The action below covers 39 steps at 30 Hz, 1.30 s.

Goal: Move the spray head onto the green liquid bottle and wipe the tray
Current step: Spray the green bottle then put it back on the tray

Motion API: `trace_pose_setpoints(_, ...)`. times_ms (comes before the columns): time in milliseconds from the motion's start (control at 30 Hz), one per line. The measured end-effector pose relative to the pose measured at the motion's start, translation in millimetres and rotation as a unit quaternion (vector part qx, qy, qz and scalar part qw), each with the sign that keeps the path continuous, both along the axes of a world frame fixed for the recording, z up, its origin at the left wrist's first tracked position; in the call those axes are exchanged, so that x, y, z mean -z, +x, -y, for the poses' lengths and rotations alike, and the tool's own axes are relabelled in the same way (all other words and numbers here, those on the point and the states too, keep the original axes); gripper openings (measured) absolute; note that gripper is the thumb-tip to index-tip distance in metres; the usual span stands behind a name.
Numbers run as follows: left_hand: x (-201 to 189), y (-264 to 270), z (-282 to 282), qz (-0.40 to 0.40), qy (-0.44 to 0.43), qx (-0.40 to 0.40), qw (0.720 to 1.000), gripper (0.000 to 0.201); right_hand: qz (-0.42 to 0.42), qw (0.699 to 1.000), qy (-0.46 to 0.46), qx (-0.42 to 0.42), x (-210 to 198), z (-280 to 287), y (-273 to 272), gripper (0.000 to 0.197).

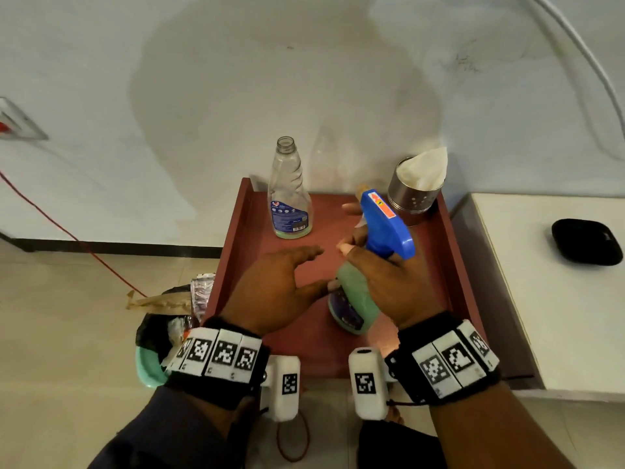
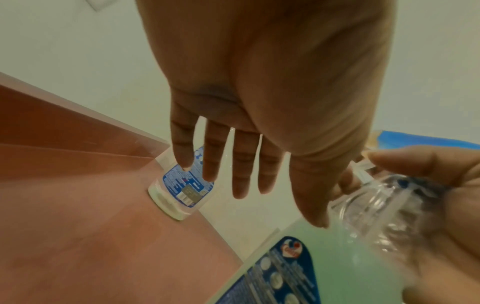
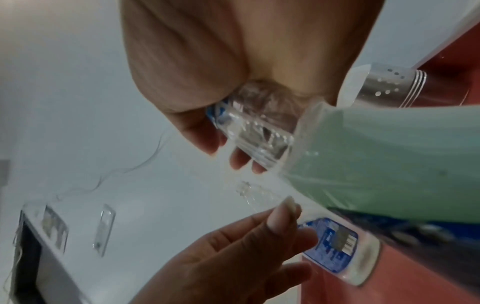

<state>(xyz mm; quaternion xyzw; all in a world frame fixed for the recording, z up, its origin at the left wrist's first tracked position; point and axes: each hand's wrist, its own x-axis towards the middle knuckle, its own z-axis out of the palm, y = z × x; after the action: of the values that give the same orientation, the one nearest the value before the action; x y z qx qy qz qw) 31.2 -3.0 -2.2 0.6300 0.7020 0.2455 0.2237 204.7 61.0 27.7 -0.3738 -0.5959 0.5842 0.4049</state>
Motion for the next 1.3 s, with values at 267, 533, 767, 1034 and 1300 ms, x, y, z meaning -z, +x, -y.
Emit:
trace_pose_setpoints(267, 52, 3, 24, -0.078, -0.23, -0.034, 0.97, 0.089, 0.275, 0.955, 0.077, -0.084, -33, -6, -28, 0.03)
trace_pose_setpoints(533, 38, -4, 48, -0.087, -0.194, -0.094, 0.973, 0.096, 0.632, 0.743, 0.068, -0.21, -47, 7, 11, 0.019)
trace_pose_setpoints(767, 34, 11, 54, -0.089, -0.177, -0.09, 0.976, 0.097, 0.674, 0.696, 0.122, -0.215, -40, 26, 36, 0.088)
trace_pose_setpoints(1034, 31, 19, 49, -0.09, -0.137, -0.098, 0.982, 0.121, 0.636, 0.727, 0.115, -0.232, -51, 52, 23, 0.041)
trace_pose_setpoints(1300, 29, -4, 34, -0.091, -0.129, -0.115, 0.981, 0.141, 0.662, 0.707, 0.129, -0.212, -57, 32, -8, 0.068)
